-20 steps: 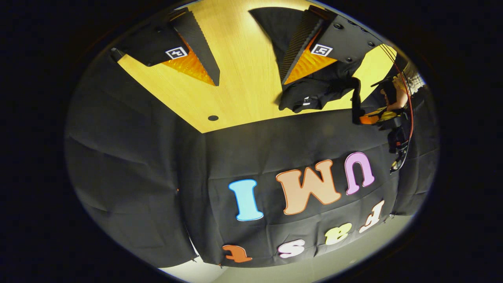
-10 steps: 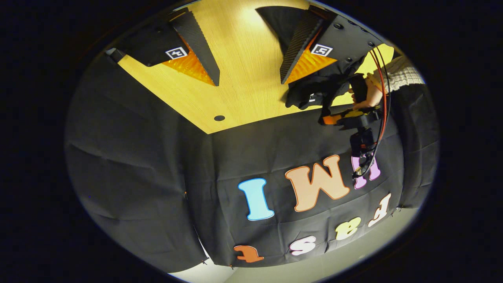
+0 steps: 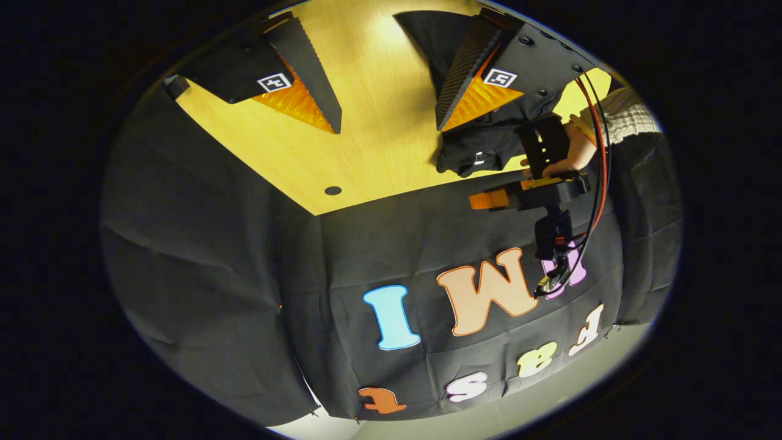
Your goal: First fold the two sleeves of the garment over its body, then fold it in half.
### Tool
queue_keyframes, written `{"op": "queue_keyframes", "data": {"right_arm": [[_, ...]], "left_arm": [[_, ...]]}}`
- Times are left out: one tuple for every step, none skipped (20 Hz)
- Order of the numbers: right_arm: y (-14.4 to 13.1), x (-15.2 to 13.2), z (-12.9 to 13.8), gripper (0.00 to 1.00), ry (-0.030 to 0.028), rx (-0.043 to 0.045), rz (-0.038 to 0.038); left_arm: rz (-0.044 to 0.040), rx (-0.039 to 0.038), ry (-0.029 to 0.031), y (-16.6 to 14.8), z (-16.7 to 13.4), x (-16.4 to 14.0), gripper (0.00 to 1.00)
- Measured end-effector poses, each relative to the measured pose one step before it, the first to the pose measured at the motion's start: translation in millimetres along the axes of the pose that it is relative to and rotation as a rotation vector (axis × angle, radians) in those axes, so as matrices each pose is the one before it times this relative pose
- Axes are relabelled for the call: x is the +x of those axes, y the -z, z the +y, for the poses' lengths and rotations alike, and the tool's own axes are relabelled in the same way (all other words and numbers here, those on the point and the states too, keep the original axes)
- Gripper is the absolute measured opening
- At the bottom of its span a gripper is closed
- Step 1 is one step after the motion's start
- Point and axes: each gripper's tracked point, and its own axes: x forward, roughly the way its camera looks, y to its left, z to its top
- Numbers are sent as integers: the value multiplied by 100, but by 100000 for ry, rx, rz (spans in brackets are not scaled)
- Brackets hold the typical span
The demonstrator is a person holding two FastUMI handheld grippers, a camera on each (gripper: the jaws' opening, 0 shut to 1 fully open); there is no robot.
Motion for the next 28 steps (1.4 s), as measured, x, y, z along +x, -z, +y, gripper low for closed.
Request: {"op": "queue_keyframes", "data": {"right_arm": [[288, 149, 511, 98, -1043, -385, 512], [281, 111, 428, 98, -1122, -743, 703], [321, 121, 586, 98, -1255, -1000, 907], [434, 147, 572, 98, -1207, -1074, 722], [385, 48, 516, 98, -1233, -1217, 623], [554, 77, 495, 97, -971, -1313, 939], [643, 139, 568, 98, -1255, -1113, 1531], [646, 103, 670, 98, -1527, -927, 1563], [606, 81, 631, 98, -1658, -1087, 1429], [760, 78, 593, 98, -1684, -1359, 1671], [972, 165, 561, 98, -1474, -1923, 2187], [942, 153, 441, 98, -1314, -2020, 2304], [867, 126, 265, 97, -670, -1656, 2266], [1019, 251, 271, 98, -744, -1394, 2515], [873, 100, 234, 98, -557, -989, 2022], [807, 122, 286, 98, -732, -504, 1756], [665, 124, 288, 98, -696, -465, 1649], [653, 260, 391, 98, -659, -611, 1722], [617, 181, 257, 98, -349, -773, 1725], [808, 97, 241, 98, -321, -789, 1926], [688, 292, 256, 98, -86, -1007, 1931], [853, 215, 144, 98, 10, -948, 1863], [977, 288, 95, 98, 432, -840, 2078], [1173, 142, -146, 98, 1507, -886, 2602], [965, 433, -232, 93, 1853, -930, 2988], [1056, 379, -112, 98, 811, -640, 2877], [735, 303, 65, 98, -21, -356, 2265], [929, 216, 207, 94, -499, -77, 1647]], "left_arm": [[-2518, 1001, -253, -1075, 390, -966, 95], [-3589, 621, -825, -1284, 572, -1036, 95], [-3925, 414, -1322, -1392, 753, -1171, 95], [-4230, -50, -1865, -1318, 1175, -1158, 94], [-3075, -212, -2133, -1130, 1345, -1412, 94], [-2944, 83, -2403, -902, 1406, -1478, 94], [-2471, 625, -2431, -764, 1632, -1474, 93], [-1457, 866, -2523, -600, 1782, -1369, 92], [-529, 1125, -2976, -376, 1944, -1377, 93], [109, 974, -3111, 20, 1922, -1370, 93], [919, 823, -3704, 455, 2140, -1549, 92], [467, 653, -4939, 556, 2065, -1301, 94], [922, 364, -6310, 883, 2408, -1373, 92], [2297, -159, -5386, 1456, 2096, -1324, 92], [3714, -507, -4009, 1999, 1816, -1307, 93], [4802, -203, -2664, 2310, 1307, -1256, 92], [6034, 118, -1490, 2588, 1164, -1202, 92], [4895, 106, -1732, 2187, 1233, -1227, 93], [3921, 224, -1555, 1851, 1222, -1115, 93], [3260, 297, -1873, 1685, 1129, -873, 94], [3011, 459, -1453, 1569, 906, -757, 94], [3269, 673, -1444, 1859, 657, -642, 94], [3732, 1159, -2113, 1869, 566, -552, 94], [3724, 994, -1596, 1954, 464, -597, 94], [2996, 912, -846, 1729, 122, -479, 94], [3012, 642, -565, 1512, -13, -361, 94], [3676, 357, 200, 1764, -420, -72, 94], [3969, 490, 376, 1581, -127, 8, 94]]}}
